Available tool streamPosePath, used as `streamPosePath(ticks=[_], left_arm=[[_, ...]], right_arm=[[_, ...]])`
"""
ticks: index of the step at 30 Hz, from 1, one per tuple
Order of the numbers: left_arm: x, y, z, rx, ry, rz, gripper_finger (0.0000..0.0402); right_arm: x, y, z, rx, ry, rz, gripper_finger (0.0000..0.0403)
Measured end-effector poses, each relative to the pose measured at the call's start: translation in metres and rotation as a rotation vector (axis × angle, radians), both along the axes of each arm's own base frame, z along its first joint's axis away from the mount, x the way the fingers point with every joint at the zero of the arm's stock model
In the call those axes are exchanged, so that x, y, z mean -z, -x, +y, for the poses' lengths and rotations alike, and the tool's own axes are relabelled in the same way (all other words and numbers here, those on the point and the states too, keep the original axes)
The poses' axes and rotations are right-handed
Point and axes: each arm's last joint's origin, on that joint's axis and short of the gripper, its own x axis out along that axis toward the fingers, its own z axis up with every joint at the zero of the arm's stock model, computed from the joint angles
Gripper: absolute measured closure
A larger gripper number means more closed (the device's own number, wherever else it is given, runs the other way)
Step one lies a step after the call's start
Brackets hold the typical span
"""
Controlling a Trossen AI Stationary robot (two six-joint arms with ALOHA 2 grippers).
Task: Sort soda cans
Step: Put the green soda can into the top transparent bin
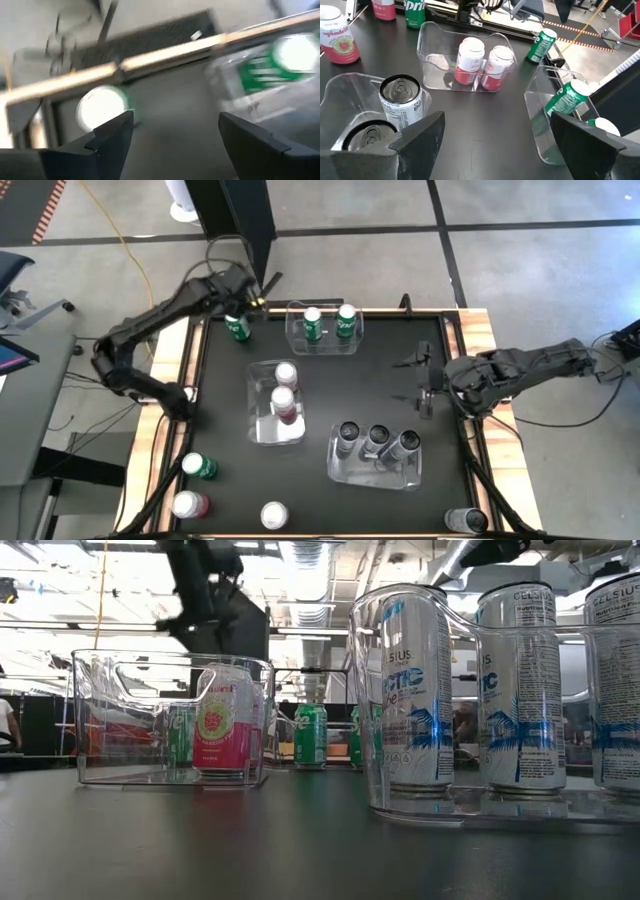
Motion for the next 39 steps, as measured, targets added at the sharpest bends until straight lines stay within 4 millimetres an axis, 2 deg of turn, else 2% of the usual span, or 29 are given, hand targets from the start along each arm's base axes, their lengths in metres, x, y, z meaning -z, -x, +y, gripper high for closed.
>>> streamPosePath(ticks=[3,7,16,29,39], left_arm=[[0.015,0.012,0.022,-0.067,0.056,0.030,0.0100],[0.024,0.019,0.039,-0.106,0.068,0.063,0.0076],[0.045,0.029,0.051,-0.159,0.203,0.149,0.0006],[0.074,0.026,0.079,-0.204,0.242,0.171,0.0002],[0.116,0.022,0.095,-0.168,0.366,0.206,0.0002]], right_arm=[[0.001,-0.004,0.004,-0.021,0.014,0.004,0.0023],[0.006,-0.013,0.010,-0.054,0.035,0.026,0.0023],[0.022,-0.033,0.022,-0.093,0.084,0.114,0.0023],[0.038,-0.056,0.030,-0.099,0.106,0.163,0.0023],[0.037,-0.056,0.030,-0.095,0.099,0.160,0.0023]])
